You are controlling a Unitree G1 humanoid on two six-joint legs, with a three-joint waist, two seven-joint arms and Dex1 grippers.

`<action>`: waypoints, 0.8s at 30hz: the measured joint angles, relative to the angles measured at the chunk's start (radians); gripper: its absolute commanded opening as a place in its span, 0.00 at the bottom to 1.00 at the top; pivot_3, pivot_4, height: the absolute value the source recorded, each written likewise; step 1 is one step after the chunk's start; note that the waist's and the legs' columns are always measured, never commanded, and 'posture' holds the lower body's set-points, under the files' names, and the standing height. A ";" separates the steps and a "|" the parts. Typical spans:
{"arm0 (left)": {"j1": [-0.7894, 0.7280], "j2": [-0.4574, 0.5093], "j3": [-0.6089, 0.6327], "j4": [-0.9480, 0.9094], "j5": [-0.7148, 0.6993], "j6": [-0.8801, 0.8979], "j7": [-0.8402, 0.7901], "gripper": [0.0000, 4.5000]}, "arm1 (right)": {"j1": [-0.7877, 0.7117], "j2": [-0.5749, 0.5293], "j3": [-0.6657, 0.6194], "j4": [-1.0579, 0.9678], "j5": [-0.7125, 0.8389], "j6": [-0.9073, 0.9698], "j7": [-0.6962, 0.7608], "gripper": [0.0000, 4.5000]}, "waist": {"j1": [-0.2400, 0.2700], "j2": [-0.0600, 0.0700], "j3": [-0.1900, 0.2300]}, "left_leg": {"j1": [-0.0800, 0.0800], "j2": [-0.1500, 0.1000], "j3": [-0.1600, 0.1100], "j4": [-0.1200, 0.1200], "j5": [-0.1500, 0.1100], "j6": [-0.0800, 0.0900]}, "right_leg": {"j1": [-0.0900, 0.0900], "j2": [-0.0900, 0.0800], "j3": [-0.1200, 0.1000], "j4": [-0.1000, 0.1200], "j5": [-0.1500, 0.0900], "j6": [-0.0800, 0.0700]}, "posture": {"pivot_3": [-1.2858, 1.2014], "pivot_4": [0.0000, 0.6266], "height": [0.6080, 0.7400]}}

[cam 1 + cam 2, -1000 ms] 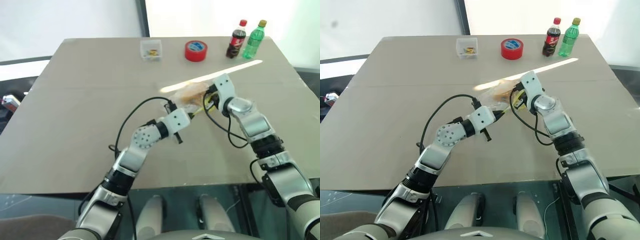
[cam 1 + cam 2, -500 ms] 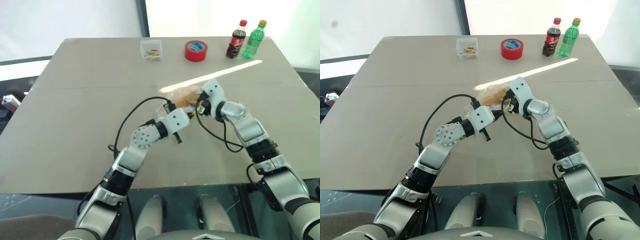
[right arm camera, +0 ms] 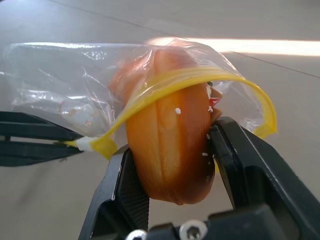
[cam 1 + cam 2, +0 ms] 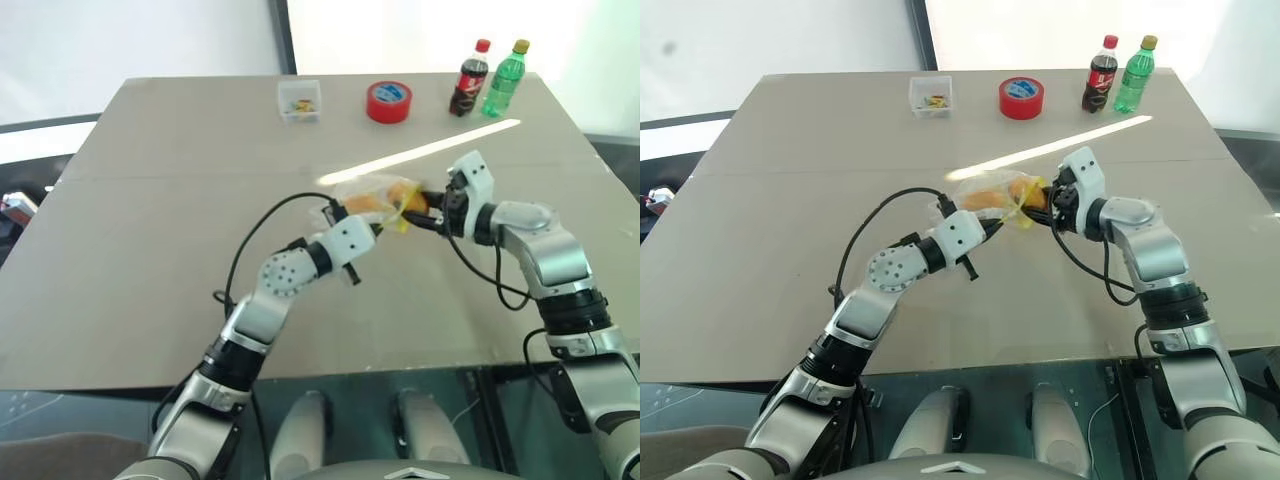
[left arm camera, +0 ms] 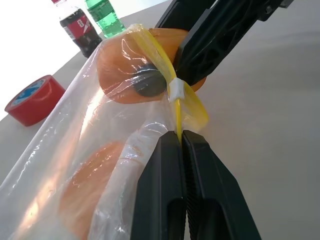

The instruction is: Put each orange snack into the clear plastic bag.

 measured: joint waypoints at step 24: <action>0.031 -0.007 0.052 0.004 -0.027 0.004 0.022 0.00 | -0.078 0.001 0.059 0.178 -0.056 -0.232 0.078 1.00 | 0.005 0.000 0.000 | 0.000 0.000 0.000 0.000 0.000 0.000 | 0.000 0.000 0.000 0.000 0.000 0.000 | 0.52 0.24 1.00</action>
